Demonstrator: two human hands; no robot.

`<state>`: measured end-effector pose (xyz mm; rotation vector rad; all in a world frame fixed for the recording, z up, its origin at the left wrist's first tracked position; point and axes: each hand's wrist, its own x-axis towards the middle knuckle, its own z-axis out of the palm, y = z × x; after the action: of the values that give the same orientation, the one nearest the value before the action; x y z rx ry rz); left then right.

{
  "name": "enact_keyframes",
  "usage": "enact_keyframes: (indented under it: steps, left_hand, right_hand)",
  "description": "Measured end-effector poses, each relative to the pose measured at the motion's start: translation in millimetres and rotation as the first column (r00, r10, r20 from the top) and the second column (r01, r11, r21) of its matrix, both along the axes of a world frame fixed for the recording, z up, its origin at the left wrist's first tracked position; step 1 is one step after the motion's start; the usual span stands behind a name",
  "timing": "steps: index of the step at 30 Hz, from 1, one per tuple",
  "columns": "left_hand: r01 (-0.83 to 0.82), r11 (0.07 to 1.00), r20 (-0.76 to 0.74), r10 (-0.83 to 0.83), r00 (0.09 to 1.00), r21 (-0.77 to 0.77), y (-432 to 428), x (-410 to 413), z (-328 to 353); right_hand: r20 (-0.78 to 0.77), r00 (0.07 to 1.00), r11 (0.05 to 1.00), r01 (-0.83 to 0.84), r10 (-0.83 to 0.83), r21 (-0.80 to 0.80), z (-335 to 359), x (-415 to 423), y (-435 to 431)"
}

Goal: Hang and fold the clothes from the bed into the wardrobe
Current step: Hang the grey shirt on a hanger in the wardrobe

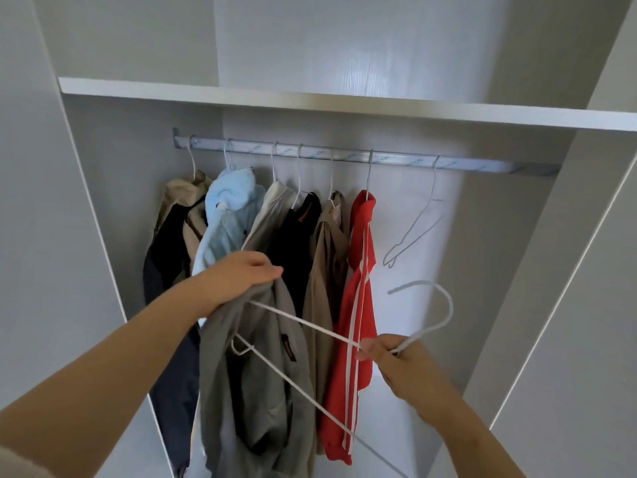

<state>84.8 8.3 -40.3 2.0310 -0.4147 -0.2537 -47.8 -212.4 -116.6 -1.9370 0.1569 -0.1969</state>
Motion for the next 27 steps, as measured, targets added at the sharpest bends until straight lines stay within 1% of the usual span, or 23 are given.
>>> enact_keyframes:
  steps: [2,4,6,7,9,10,11,14,16,18,20,22,24,26,27]
  left_hand:
    - [0.074,0.996,-0.015,-0.074,0.997,-0.044,-17.2,-14.0,-5.6]
    - [0.122,0.984,-0.045,-0.129,0.991,-0.13,-32.1,-25.6,-11.2]
    - [0.133,0.973,-0.059,-0.146,0.988,-0.19,-36.6,-31.1,-12.2]
    - [0.114,0.976,-0.04,-0.124,0.992,-0.188,-34.1,-29.8,-10.9]
    - [0.003,0.99,0.037,0.002,0.999,-0.14,-24.2,-21.2,-6.9]
    - [-0.075,0.988,0.064,0.084,0.994,-0.138,-19.3,-15.7,-5.5]
    - [-0.148,0.974,0.065,0.161,0.985,-0.17,-16.5,-10.6,-4.9]
    - [-0.318,0.885,-0.063,0.316,0.947,-0.339,-20.5,-2.6,-5.4]
    - [-0.377,0.845,-0.154,0.344,0.926,-0.379,-26.4,-1.6,-7.0]
    - [-0.342,0.875,-0.18,0.296,0.938,-0.342,-33.5,-7.3,-8.7]
    - [-0.212,0.931,-0.181,0.164,0.97,-0.296,-46.9,-18.8,-12.4]
    - [-0.065,0.958,-0.212,0.004,0.977,-0.28,-64.9,-32.5,-17.1]
    - [0.028,0.941,-0.301,-0.136,0.944,-0.337,-80.1,-42.5,-19.4]
    - [0.052,0.901,-0.379,-0.232,0.896,-0.431,-86.0,-43.9,-17.8]
    - [0.063,0.893,-0.384,-0.255,0.887,-0.446,-85.0,-43.1,-16.3]
  right_hand:
    - [0.002,1.0,0.999,-0.002,0.002,-0.042,-3.3,6.4,10.2]
    - [-0.008,1.0,0.999,0.004,-0.004,-0.037,-6.1,11.2,16.8]
    - [-0.015,1.0,0.999,0.025,-0.025,-0.028,-4.5,12.4,16.4]
    - [-0.013,0.999,0.999,0.044,-0.044,-0.013,-1.7,12.2,13.8]
    - [-0.023,0.995,0.993,0.102,-0.101,0.062,3.6,11.5,5.4]
    - [-0.032,0.991,0.987,0.133,-0.131,0.095,6.0,11.7,2.4]
    - [-0.035,0.987,0.981,0.158,-0.155,0.108,7.4,13.0,0.4]
    - [-0.011,0.981,0.975,0.194,-0.194,0.104,10.9,17.3,3.2]
    - [0.021,0.973,0.971,0.226,-0.228,0.081,12.3,18.1,5.3]
    - [0.064,0.962,0.964,0.264,-0.266,0.041,13.7,18.5,3.6]
    - [0.087,0.961,0.965,0.262,-0.261,0.001,14.3,19.1,4.3]
    - [0.088,0.975,0.977,0.21,-0.205,-0.05,12.7,20.8,10.5]
    - [0.07,0.985,0.982,0.165,-0.159,-0.091,9.6,21.6,16.2]
    - [0.057,0.988,0.984,0.151,-0.147,-0.094,10.5,20.2,16.4]
    - [0.054,0.988,0.985,0.151,-0.147,-0.078,11.7,19.1,13.7]
